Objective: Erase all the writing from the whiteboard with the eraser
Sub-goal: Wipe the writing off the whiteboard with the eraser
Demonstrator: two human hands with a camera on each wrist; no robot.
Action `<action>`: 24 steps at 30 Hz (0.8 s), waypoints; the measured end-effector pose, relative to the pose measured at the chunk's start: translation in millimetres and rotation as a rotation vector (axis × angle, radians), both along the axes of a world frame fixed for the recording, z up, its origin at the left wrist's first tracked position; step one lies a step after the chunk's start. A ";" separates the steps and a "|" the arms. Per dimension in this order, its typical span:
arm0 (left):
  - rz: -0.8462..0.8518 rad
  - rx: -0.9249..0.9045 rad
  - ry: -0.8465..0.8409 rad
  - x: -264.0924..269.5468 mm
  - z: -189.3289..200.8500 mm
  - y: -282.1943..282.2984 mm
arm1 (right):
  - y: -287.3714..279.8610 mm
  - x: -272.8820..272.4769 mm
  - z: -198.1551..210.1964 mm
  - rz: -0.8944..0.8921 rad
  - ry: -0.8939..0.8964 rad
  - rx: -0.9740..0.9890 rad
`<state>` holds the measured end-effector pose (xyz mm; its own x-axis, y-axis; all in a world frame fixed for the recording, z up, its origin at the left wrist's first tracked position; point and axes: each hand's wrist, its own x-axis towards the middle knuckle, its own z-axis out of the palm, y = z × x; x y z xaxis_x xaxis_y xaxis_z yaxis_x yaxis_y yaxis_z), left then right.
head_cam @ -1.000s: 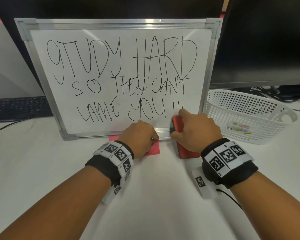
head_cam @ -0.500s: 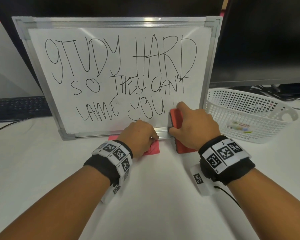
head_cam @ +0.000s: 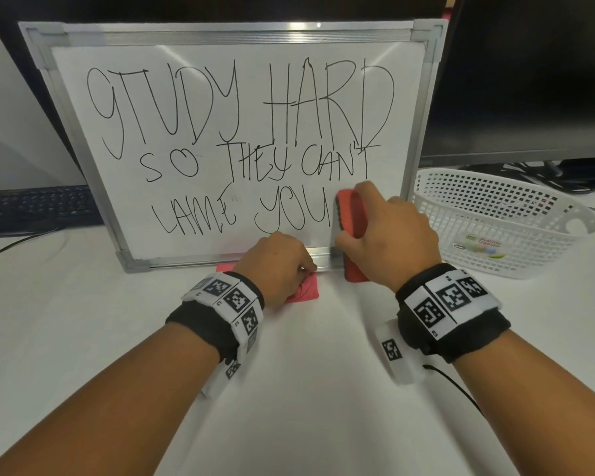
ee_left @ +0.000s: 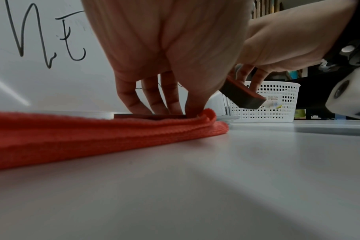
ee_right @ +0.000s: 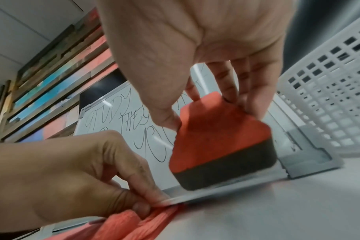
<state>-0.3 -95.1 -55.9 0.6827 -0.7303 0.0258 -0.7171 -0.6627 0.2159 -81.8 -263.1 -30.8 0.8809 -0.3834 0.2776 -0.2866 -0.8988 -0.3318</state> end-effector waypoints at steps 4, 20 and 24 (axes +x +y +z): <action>0.013 -0.006 0.008 1.6 -0.1 -0.6 | 0.2 0.8 -0.9 -0.001 0.097 -0.032; 0.000 -0.058 0.006 6.6 -3.6 5.3 | 14.8 4.1 5.6 0.043 0.030 -0.051; 0.053 -0.074 -0.038 12.2 -7.1 15.5 | 21.8 4.4 4.9 0.051 0.140 -0.068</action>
<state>11.9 -79.6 -63.0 0.7177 -0.6884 0.1052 -0.6901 -0.6830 0.2391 -77.4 -241.2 -25.9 0.9305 -0.3220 0.1746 -0.2794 -0.9322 -0.2299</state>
